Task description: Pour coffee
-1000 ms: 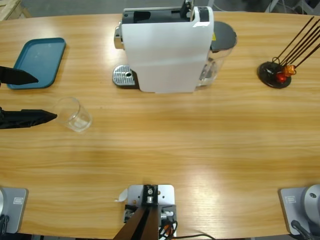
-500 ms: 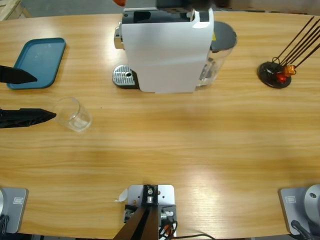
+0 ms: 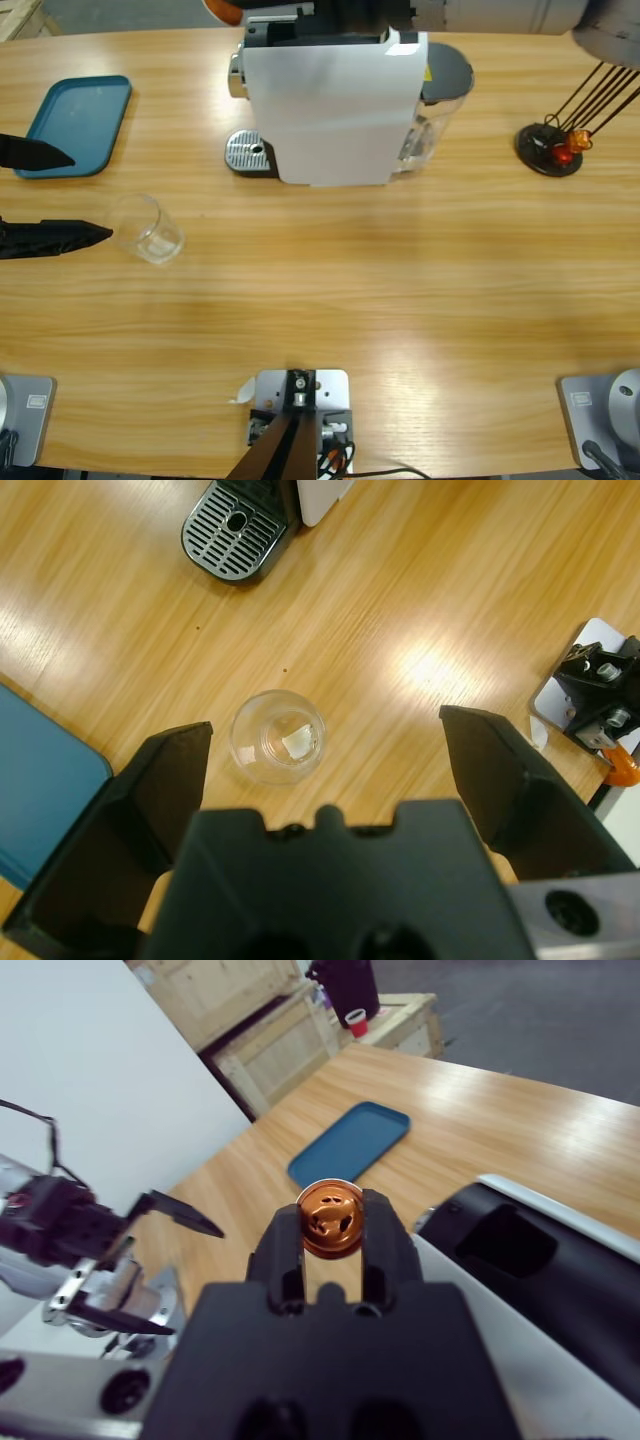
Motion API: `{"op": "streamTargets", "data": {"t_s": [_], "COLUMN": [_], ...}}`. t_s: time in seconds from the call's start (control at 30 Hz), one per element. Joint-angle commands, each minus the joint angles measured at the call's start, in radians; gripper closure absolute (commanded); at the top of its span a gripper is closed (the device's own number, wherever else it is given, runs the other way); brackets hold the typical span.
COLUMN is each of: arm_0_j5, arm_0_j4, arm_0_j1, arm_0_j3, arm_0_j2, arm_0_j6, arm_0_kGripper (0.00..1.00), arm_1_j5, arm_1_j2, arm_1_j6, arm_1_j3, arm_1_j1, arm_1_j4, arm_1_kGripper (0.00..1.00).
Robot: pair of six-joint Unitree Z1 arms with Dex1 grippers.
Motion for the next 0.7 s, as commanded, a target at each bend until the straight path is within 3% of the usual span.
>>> {"op": "streamTargets", "data": {"t_s": [0.03,0.7], "arm_0_j5": [0.007,0.006], "arm_0_j4": [-0.009,-0.013], "arm_0_j1": [-0.010,-0.010], "arm_0_j3": [0.048,0.059], "arm_0_j2": [-0.021,-0.017], "arm_0_j6": [-0.015,-0.015], "arm_0_kGripper": [0.009,0.009], "arm_1_j5": [0.006,-0.121], "arm_1_j2": [0.096,0.092], "arm_1_j6": [-0.023,-0.045], "arm_1_j3": [-0.033,-0.060], "arm_1_j1": [-0.039,-0.045], "arm_1_j4": [-0.015,0.107], "arm_1_kGripper": [1.000,1.000]}}
